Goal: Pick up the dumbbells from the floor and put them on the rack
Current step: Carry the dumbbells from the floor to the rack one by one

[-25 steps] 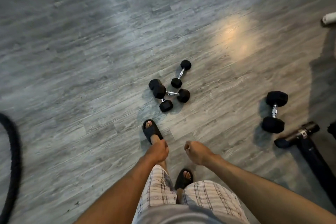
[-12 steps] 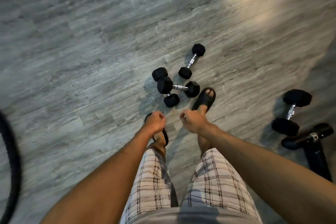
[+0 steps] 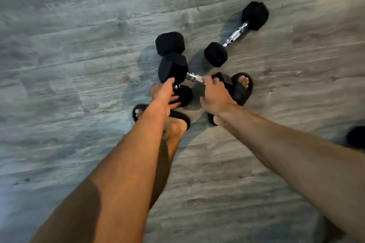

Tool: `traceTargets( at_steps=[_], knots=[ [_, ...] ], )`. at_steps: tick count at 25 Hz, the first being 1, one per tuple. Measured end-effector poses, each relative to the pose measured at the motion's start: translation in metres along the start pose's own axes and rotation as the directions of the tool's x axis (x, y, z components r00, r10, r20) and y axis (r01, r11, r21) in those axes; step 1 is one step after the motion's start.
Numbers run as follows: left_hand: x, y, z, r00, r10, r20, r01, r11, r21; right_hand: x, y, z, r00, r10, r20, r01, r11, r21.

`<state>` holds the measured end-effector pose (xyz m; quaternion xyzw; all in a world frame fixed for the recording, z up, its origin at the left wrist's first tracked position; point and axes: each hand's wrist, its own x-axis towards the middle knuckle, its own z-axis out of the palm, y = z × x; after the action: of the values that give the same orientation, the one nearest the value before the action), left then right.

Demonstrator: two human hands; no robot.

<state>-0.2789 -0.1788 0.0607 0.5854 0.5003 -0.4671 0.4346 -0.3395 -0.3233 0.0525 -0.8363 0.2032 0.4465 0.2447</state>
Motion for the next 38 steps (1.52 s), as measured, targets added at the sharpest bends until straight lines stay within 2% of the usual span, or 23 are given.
traceTargets(
  at_steps=[2,3,5,9,12,17,20,24,29,32,34,38],
  knots=[
    [0.050,0.005,0.013,0.963,0.140,-0.230,-0.108,0.983,0.149,0.056,0.019,0.014,0.997,-0.071,0.036,0.072,0.997,-0.029],
    [0.070,0.009,0.017,0.931,0.243,-0.274,-0.171,0.950,0.260,0.081,0.024,0.021,0.994,-0.095,0.054,0.098,0.994,-0.043],
    [0.100,0.019,0.023,0.914,0.322,-0.246,-0.233,0.914,0.333,0.125,0.029,0.034,0.989,-0.123,0.084,0.127,0.991,-0.049],
    [0.130,0.032,0.028,0.949,0.282,-0.138,-0.241,0.936,0.258,0.173,0.035,0.052,0.963,-0.092,0.255,0.108,0.993,-0.048],
    [0.135,0.035,0.027,0.952,0.271,-0.146,-0.237,0.948,0.211,0.186,0.034,0.053,0.936,-0.079,0.342,0.095,0.995,-0.030],
    [0.097,0.036,0.028,0.956,0.262,-0.129,-0.239,0.956,0.172,0.159,0.033,0.029,0.943,-0.078,0.323,0.109,0.991,-0.080],
    [0.027,0.046,0.028,0.971,0.223,-0.089,-0.207,0.965,0.159,0.096,0.029,-0.018,0.954,-0.086,0.288,0.116,0.989,-0.088],
    [-0.101,0.056,0.028,0.978,0.205,-0.022,-0.196,0.957,0.213,-0.016,0.027,-0.089,0.971,-0.101,0.215,0.102,0.995,0.008],
    [-0.272,0.074,0.042,0.978,0.179,0.105,-0.207,0.888,0.411,-0.182,0.032,-0.177,0.989,-0.051,0.136,0.028,0.986,0.164],
    [-0.358,0.072,0.053,0.965,0.157,0.211,-0.250,0.793,0.555,-0.278,0.037,-0.205,0.995,0.096,-0.007,-0.092,0.969,0.230],
    [-0.394,0.069,0.059,0.961,0.100,0.259,-0.249,0.723,0.644,-0.325,0.041,-0.205,0.984,0.170,-0.043,-0.150,0.942,0.301],
    [-0.455,0.053,0.072,0.943,-0.086,0.323,-0.261,0.411,0.873,-0.410,0.035,-0.179,0.938,0.343,-0.049,-0.274,0.821,0.501]
  ],
)
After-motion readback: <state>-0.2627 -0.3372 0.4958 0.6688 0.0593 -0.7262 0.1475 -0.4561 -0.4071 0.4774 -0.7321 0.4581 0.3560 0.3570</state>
